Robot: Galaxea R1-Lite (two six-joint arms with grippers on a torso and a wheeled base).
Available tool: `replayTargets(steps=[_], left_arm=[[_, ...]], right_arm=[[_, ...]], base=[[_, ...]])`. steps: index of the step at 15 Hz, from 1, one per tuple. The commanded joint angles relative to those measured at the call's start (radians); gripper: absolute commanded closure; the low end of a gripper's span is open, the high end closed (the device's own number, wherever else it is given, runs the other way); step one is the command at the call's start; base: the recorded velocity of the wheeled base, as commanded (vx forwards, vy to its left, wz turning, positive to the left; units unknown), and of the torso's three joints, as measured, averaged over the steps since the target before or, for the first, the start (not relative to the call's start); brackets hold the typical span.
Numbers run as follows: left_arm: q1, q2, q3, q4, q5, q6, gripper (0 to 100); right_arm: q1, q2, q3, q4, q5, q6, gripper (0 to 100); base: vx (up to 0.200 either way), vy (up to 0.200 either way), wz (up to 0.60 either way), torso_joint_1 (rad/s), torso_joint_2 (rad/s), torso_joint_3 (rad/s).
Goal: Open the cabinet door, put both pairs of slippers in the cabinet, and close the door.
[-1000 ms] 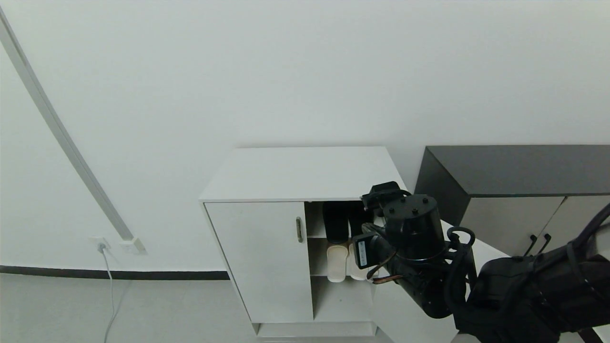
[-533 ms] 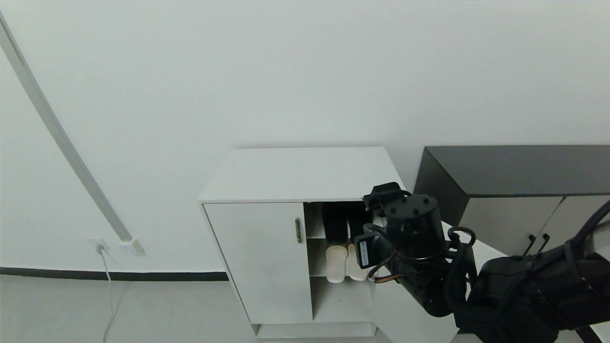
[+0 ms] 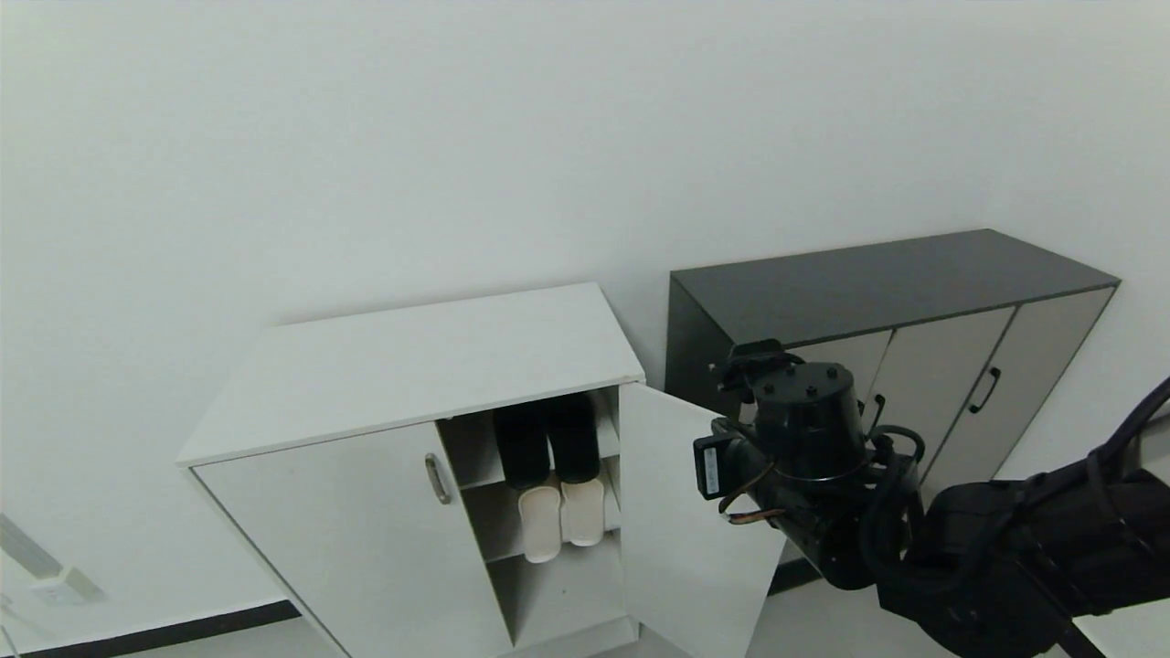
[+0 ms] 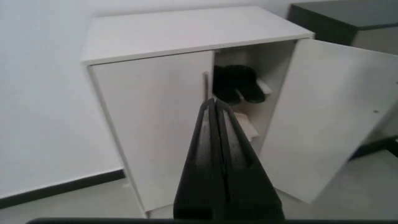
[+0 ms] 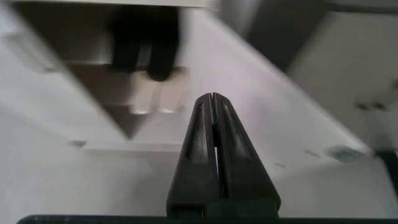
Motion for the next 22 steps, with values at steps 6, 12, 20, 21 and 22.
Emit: replayTargets(steps=[6,12,20,21,22], left_arm=[[-0.001,0.0,0.0,0.0,0.001,-0.002,100],[-0.001,0.0,0.0,0.0,0.001,0.0,100],[-0.001,0.0,0.0,0.0,0.001,0.0,100],[-0.001,0.0,0.0,0.0,0.001,0.0,100],[-0.001,0.0,0.0,0.0,0.001,0.0,100]], right_arm=[[-0.009,0.004,0.002,-0.014,0.001,-0.007,100],[-0.042,0.005,-0.001,-0.023,0.001,-0.022,100],[-0.312,0.16,-0.262,0.092,0.151,-0.042,100],[-0.331,0.172,-0.265,0.092,0.17,-0.04,100],[-0.349,0.186,-0.27,0.09,0.171,-0.04,100]], base=[[-0.1,0.0,0.0,0.003,0.0,0.0],[-0.033,0.0,0.0,0.003,0.0,0.0],[0.0,0.0,0.0,0.0,0.0,0.0],[0.0,0.0,0.0,0.0,0.0,0.0],[0.0,0.0,0.0,0.0,0.0,0.0]])
